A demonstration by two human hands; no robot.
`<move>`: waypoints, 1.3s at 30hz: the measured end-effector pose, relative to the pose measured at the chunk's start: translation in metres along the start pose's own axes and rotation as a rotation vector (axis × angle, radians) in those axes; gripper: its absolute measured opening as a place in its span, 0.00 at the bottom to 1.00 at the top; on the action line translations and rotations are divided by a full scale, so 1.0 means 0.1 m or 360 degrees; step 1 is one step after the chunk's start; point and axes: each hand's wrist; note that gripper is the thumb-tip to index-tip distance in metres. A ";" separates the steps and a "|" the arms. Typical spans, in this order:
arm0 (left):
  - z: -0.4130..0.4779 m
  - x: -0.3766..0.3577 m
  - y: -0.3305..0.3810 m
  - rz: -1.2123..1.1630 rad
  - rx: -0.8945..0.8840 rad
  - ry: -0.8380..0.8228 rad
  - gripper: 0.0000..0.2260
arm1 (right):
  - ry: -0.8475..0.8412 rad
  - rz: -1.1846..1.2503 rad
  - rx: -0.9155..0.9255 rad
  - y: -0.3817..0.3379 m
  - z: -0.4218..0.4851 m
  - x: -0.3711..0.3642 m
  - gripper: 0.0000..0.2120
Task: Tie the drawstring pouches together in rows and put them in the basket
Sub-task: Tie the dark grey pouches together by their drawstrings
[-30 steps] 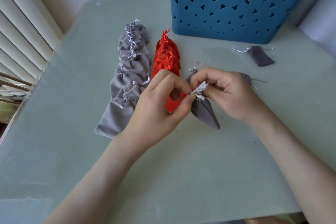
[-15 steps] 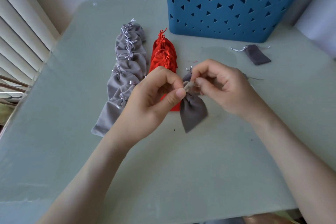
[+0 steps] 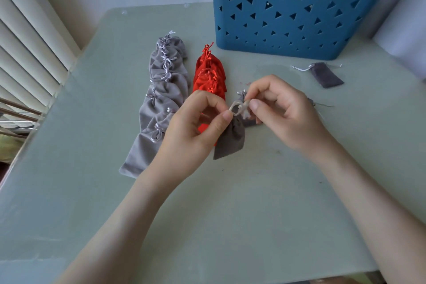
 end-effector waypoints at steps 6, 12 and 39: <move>0.00 -0.03 -0.03 0.0058 0.0009 0.0055 0.06 | -0.0147 0.0009 -0.0044 0.02 0.00 -0.03 0.10; 0.01 -0.05 -0.03 -0.0028 0.0066 0.0124 0.05 | -0.0159 0.0024 -0.0049 0.05 0.02 -0.07 0.12; 0.04 0.02 -0.13 0.0241 0.0299 -0.0209 0.03 | -0.0025 -0.0248 0.0095 0.04 0.02 0.00 0.11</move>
Point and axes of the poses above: each hand's wrist, its own z-axis towards the middle knuckle, its own x-axis out of the back of the hand, y = z × x, and after that the axes turned 5 degrees about -x, right-handed
